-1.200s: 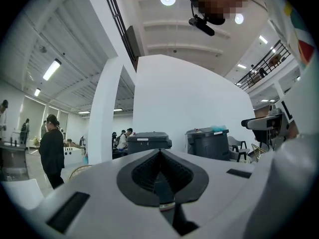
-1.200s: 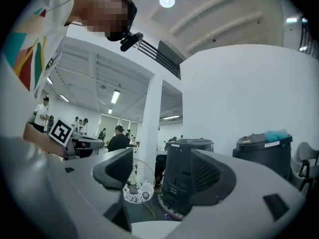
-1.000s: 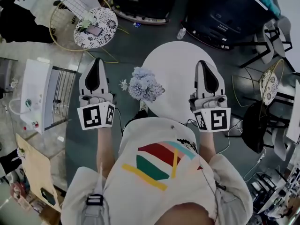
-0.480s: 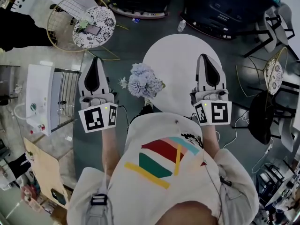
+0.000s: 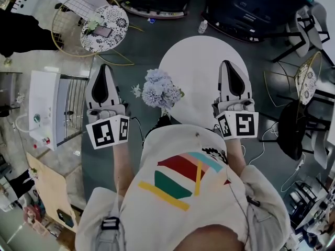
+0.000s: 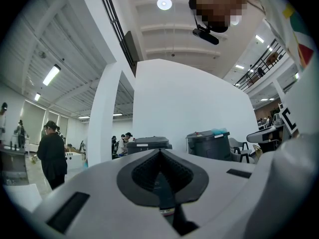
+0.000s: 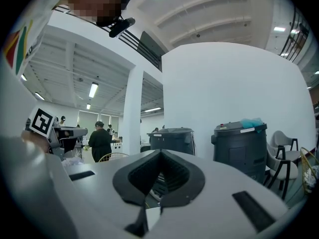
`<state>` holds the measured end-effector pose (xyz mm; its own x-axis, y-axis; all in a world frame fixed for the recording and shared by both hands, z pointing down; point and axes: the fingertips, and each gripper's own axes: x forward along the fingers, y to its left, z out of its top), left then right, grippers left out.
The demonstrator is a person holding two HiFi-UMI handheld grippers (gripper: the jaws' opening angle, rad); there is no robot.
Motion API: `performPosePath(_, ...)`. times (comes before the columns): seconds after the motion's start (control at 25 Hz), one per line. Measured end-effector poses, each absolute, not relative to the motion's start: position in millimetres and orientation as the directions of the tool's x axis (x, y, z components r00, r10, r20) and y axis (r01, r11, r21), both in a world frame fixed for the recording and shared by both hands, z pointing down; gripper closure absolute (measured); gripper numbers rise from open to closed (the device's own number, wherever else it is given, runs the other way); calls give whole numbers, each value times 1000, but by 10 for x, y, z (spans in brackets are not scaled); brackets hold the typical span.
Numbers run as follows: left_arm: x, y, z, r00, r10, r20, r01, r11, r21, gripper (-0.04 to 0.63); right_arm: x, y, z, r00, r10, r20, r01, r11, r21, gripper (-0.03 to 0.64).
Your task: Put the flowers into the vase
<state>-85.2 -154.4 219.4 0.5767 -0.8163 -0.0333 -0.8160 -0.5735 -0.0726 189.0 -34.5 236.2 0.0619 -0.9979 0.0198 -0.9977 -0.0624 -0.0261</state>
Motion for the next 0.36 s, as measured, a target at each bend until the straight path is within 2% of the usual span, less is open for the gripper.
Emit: performPosePath(0.36,-893,-1533,2230,579,-814,-42,-815,-577,-53,588,1867,-304,2471,64,-997,43,-997,-65,-33,606)
